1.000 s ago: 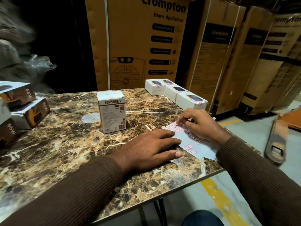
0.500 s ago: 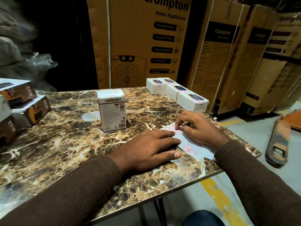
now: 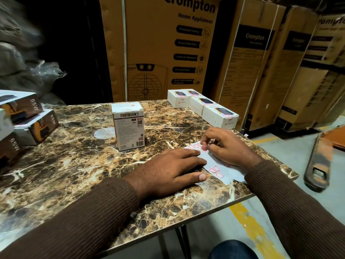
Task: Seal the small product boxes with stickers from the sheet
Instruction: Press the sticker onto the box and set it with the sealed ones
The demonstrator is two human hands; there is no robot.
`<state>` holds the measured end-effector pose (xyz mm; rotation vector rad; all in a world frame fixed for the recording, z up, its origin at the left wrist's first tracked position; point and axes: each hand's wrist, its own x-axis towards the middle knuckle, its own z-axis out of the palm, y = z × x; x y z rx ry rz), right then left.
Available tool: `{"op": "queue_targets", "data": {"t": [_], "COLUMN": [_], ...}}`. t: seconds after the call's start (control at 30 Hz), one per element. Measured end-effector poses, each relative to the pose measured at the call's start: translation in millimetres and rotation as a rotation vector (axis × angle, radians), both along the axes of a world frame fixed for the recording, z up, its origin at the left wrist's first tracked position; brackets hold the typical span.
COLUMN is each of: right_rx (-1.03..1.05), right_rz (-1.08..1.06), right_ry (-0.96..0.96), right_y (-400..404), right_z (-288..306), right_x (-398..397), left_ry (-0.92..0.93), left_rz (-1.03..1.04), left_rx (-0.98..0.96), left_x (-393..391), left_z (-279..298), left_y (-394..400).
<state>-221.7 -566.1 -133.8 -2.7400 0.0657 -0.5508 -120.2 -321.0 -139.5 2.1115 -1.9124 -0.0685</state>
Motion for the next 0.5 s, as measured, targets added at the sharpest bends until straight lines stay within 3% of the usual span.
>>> {"op": "queue_targets", "data": {"t": [0.5], "right_rx": [0.038], "right_rz": [0.007], "right_ry": [0.04], "right_y": [-0.8], "right_z": [-0.1], "right_x": [0.1], "left_ry": [-0.004], "left_rz": [0.0], "left_rx": [0.004], "left_x": [-2.2], "left_z": [3.8], "left_y": [0.9]}}
